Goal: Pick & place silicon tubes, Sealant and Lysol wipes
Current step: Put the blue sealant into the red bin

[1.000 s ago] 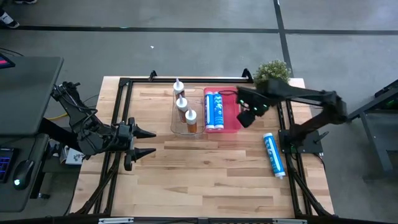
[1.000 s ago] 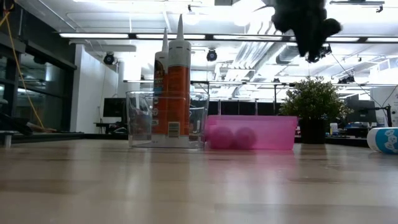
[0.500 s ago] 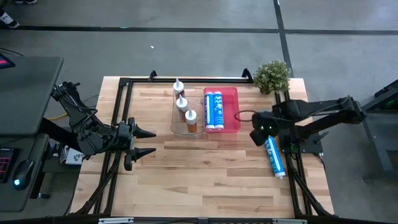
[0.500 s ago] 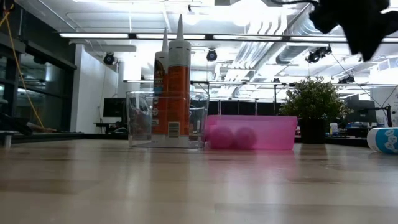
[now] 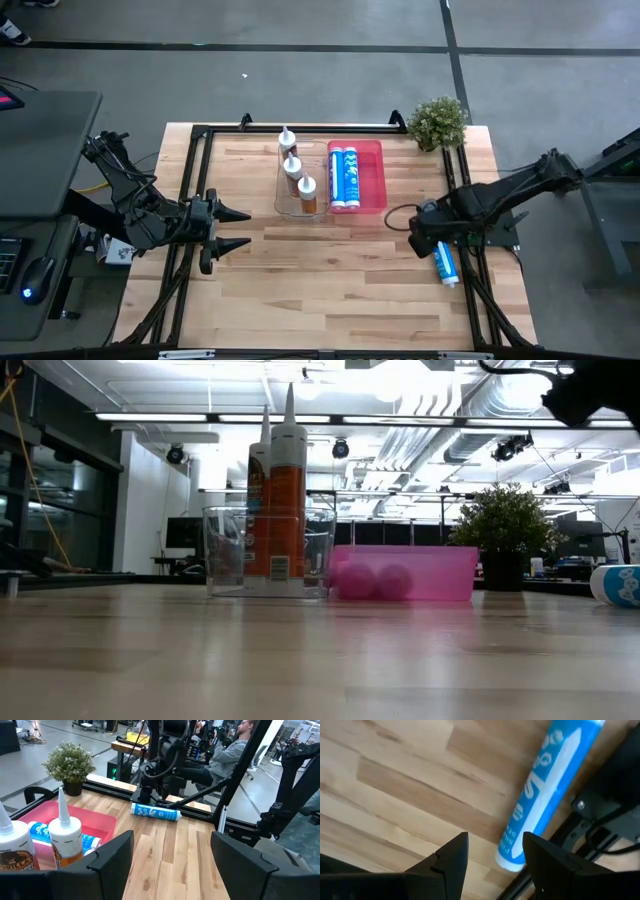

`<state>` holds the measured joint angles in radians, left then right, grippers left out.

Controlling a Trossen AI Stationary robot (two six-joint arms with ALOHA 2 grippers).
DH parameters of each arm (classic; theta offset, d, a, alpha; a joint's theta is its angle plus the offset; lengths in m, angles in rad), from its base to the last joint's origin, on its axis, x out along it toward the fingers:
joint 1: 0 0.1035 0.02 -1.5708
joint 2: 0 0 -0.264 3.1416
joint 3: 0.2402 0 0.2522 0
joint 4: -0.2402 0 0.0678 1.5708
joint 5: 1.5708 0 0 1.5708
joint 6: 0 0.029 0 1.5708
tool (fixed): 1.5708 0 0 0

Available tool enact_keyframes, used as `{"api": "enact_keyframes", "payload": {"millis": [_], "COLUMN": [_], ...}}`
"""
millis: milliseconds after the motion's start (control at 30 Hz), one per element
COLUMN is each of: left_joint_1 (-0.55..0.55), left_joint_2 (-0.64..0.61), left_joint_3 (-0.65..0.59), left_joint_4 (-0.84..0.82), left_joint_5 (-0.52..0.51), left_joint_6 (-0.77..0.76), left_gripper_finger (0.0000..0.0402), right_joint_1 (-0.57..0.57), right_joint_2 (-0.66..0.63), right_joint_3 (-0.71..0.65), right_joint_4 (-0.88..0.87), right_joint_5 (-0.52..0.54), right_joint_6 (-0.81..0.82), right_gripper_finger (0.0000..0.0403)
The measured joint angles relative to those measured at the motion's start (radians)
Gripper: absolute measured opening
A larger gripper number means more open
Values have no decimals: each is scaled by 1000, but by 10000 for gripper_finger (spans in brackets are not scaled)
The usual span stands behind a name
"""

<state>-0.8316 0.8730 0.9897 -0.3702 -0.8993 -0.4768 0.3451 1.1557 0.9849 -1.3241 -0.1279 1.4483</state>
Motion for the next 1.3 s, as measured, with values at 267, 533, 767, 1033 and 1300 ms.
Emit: {"api": "enact_keyframes", "payload": {"millis": [267, 533, 767, 1033, 1300], "left_joint_1": [0, 0, 0, 0, 0], "left_joint_2": [0, 0, 0, 0, 0], "left_joint_3": [0, 0, 0, 0, 0], "left_joint_4": [-8, -15, -15, -18, -26], "left_joint_5": [0, 2, 2, 9, 21], "left_joint_6": [0, -1, -3, -3, -3], "left_gripper_finger": [259, 259, 259, 259, 259], "right_joint_1": [124, 233, 308, 362, 389], "right_joint_2": [0, 2, 3, 3, 44], "right_joint_3": [-35, -35, -35, -35, -35], "right_joint_4": [9, -4, -17, -10, 2], "right_joint_5": [-5, 24, 12, -11, 9], "right_joint_6": [150, 330, 461, 532, 585], "right_gripper_finger": [184, 184, 188, 232, 252]}}
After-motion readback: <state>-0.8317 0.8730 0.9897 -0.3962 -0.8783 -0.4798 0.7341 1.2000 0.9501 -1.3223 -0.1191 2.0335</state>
